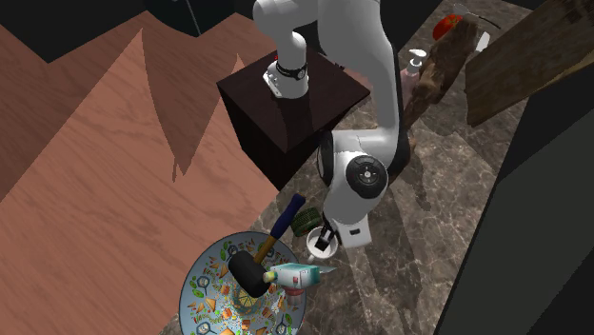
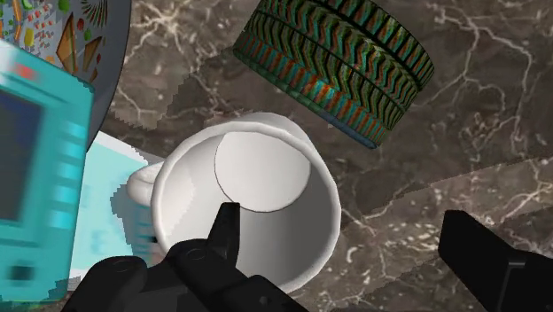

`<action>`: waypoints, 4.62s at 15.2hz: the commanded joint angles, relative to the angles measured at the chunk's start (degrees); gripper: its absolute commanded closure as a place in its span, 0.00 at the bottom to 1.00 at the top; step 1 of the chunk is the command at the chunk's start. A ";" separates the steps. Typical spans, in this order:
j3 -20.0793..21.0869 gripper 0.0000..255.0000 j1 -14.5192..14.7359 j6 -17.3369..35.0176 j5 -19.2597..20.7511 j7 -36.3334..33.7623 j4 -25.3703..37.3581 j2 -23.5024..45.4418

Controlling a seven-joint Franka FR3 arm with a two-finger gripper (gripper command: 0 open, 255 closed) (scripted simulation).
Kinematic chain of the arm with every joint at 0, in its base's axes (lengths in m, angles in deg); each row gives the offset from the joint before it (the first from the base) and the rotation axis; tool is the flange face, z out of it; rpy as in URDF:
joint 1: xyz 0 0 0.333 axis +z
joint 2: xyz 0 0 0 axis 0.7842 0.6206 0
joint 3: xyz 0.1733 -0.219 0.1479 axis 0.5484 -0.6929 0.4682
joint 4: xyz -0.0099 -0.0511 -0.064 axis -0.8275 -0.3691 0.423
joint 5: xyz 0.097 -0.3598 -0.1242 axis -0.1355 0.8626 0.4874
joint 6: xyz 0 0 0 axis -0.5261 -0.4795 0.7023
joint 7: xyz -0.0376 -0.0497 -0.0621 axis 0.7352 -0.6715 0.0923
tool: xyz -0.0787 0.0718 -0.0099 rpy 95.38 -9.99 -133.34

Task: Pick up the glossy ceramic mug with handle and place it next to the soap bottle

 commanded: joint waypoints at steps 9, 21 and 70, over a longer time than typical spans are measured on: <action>1.20 0.00 -1.05 3.18 -1.34 0.79 1.64 4.95; 1.20 1.00 -1.05 3.17 -1.34 0.79 1.64 4.94; -2.43 1.00 0.98 -24.03 4.06 -1.28 13.86 -10.58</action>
